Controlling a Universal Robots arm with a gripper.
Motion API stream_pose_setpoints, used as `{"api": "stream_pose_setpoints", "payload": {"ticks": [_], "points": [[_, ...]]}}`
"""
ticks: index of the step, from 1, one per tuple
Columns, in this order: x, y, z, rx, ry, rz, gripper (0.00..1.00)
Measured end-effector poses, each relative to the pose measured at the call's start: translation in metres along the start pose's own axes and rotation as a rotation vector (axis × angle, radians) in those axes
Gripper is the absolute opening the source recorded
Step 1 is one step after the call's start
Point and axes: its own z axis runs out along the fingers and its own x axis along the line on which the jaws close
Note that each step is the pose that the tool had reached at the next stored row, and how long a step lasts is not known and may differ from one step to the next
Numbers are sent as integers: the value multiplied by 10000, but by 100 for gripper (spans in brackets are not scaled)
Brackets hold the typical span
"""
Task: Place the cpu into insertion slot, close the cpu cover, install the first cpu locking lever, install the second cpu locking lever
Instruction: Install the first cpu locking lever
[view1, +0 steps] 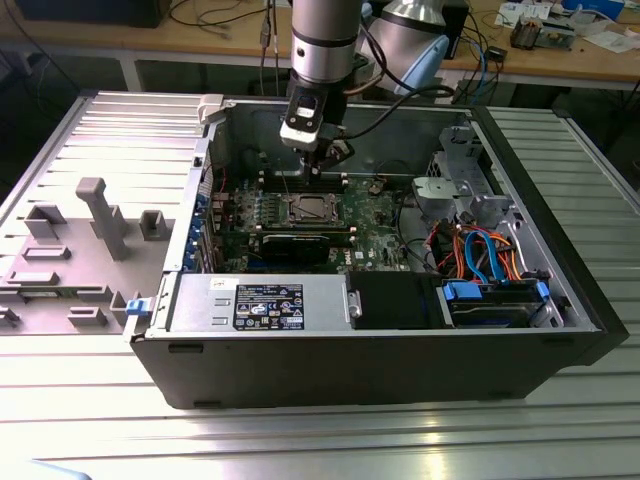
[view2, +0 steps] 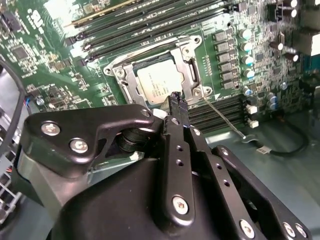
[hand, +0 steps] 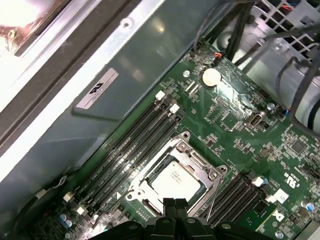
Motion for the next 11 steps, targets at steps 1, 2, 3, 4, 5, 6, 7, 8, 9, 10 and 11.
{"api": "stream_pose_setpoints", "payload": {"ticks": [1,2,3,4,5,6,7,8,9,10,11], "points": [[0,0,1,2,0,-127,11],[0,0,1,6,1,-263,11],[0,0,2,13,1,-525,11],[0,0,3,16,2,-668,11],[0,0,4,18,3,-800,11],[0,0,6,23,3,-970,11],[0,0,9,24,4,-1114,11],[-1,0,11,25,-2,-1277,11],[-1,0,13,19,-12,-1358,11],[-1,0,15,8,-28,-1426,11],[-1,0,16,-3,-42,-1492,11]]}}
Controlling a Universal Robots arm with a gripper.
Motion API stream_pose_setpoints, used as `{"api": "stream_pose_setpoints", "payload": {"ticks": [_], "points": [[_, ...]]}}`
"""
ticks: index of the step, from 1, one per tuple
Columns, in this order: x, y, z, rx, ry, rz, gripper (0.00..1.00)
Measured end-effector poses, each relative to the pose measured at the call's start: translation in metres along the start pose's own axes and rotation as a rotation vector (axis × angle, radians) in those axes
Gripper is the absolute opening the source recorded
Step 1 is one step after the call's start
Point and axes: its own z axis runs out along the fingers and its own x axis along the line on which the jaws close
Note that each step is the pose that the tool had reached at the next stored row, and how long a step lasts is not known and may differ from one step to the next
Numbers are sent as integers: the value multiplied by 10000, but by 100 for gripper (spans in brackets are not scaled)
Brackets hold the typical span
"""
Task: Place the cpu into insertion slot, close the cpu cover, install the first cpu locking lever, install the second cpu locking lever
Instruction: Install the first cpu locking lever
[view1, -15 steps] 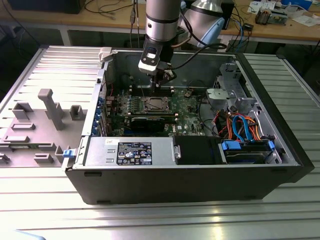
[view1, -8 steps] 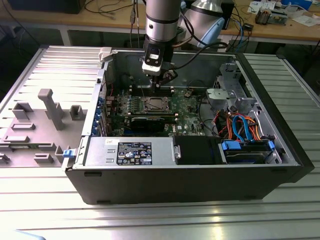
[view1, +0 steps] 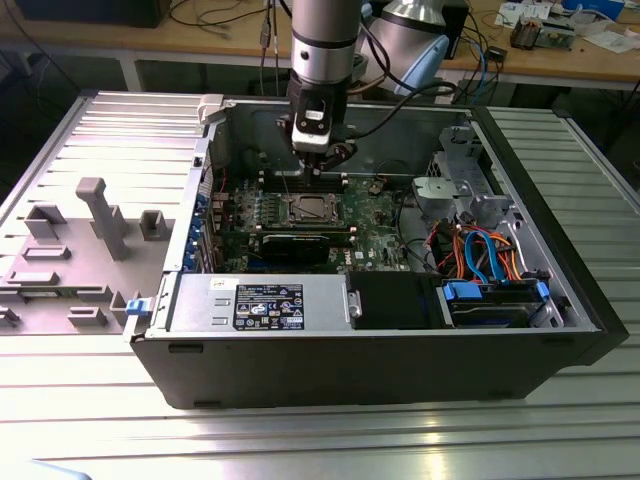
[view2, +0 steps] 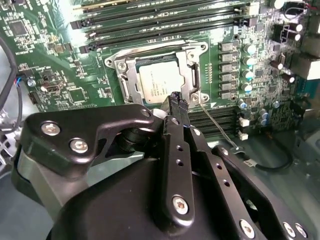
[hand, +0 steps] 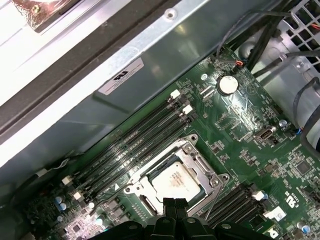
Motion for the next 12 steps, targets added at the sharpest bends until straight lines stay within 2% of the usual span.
{"api": "stream_pose_setpoints", "payload": {"ticks": [7,12], "points": [[0,0,2,-9,-10,-96,11],[0,0,8,7,-4,-977,11]]}}
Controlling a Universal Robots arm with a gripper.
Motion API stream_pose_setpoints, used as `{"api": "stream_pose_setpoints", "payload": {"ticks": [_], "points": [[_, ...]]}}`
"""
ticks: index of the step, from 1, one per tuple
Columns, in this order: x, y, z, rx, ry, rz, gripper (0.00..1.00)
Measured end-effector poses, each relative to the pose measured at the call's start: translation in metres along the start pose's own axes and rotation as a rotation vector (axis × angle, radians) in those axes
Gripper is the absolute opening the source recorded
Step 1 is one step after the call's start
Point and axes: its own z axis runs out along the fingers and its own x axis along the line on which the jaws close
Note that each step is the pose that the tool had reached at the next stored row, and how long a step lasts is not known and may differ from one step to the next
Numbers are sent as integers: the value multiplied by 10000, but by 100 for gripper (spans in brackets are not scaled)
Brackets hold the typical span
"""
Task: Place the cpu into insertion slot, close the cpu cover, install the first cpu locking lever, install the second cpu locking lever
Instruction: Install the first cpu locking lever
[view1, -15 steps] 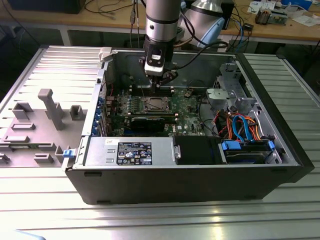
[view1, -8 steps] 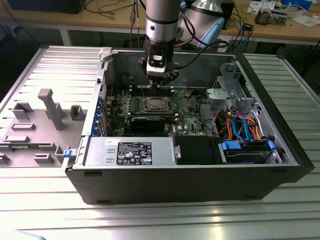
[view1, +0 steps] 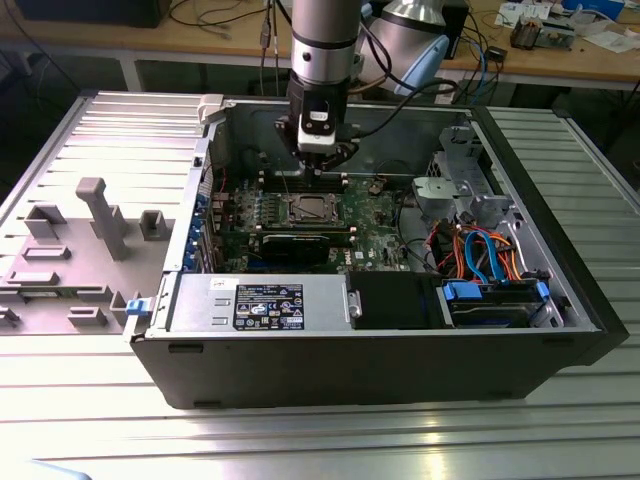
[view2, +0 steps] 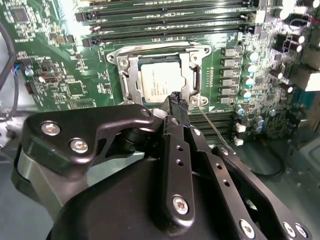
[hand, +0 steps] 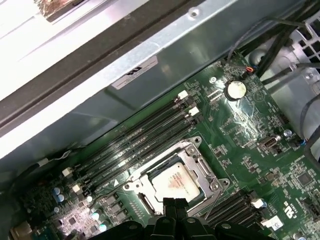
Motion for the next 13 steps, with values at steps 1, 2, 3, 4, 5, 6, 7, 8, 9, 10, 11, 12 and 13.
{"api": "stream_pose_setpoints", "payload": {"ticks": [1,2,3,4,5,6,7,8,9,10,11,12,13], "points": [[0,0,1,3,1,-111,11],[0,0,1,7,2,-270,11],[0,0,1,10,3,-400,11],[0,0,3,13,5,-624,11],[0,0,3,18,8,-933,11],[0,0,0,13,9,-1029,11],[0,0,-6,9,5,-1045,11],[0,0,-15,9,0,-1055,11],[1,0,-17,6,-3,-1062,11],[1,0,-18,7,-4,-1063,11],[1,0,-18,8,-4,-1064,11],[1,0,-18,8,-3,-1065,11],[1,0,-18,8,-4,-1064,11]]}}
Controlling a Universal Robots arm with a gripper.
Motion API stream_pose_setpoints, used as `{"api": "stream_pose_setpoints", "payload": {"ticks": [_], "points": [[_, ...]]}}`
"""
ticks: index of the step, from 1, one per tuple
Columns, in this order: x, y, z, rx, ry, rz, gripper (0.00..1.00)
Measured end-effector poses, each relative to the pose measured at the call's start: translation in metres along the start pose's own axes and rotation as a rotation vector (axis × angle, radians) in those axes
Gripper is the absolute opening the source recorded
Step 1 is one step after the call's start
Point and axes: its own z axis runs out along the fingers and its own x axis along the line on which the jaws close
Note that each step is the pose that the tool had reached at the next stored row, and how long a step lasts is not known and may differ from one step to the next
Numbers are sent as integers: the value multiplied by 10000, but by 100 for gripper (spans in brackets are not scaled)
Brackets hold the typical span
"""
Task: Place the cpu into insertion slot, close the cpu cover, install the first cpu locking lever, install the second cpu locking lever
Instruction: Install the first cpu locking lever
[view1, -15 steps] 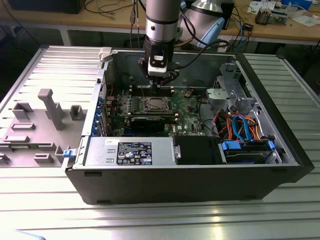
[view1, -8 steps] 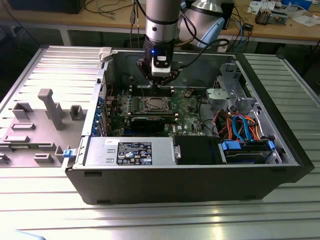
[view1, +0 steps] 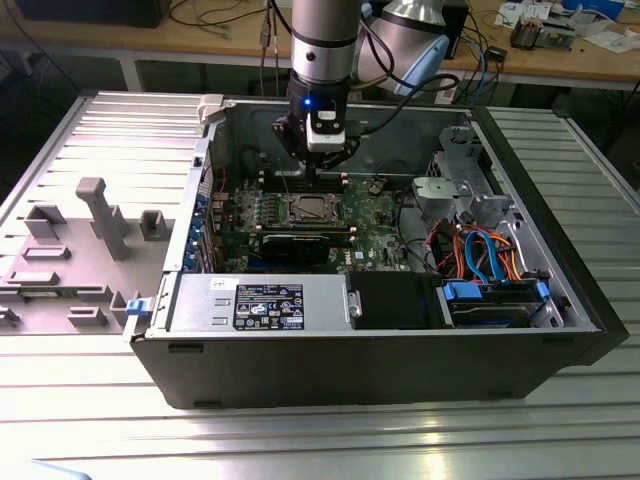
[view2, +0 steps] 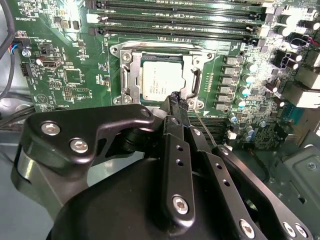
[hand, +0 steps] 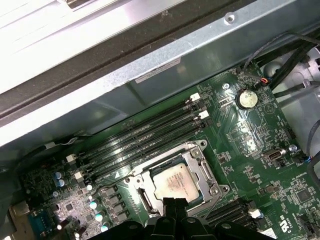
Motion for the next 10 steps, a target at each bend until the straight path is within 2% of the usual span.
{"api": "stream_pose_setpoints", "payload": {"ticks": [10], "points": [[0,0,0,0,0,-2,11]]}}
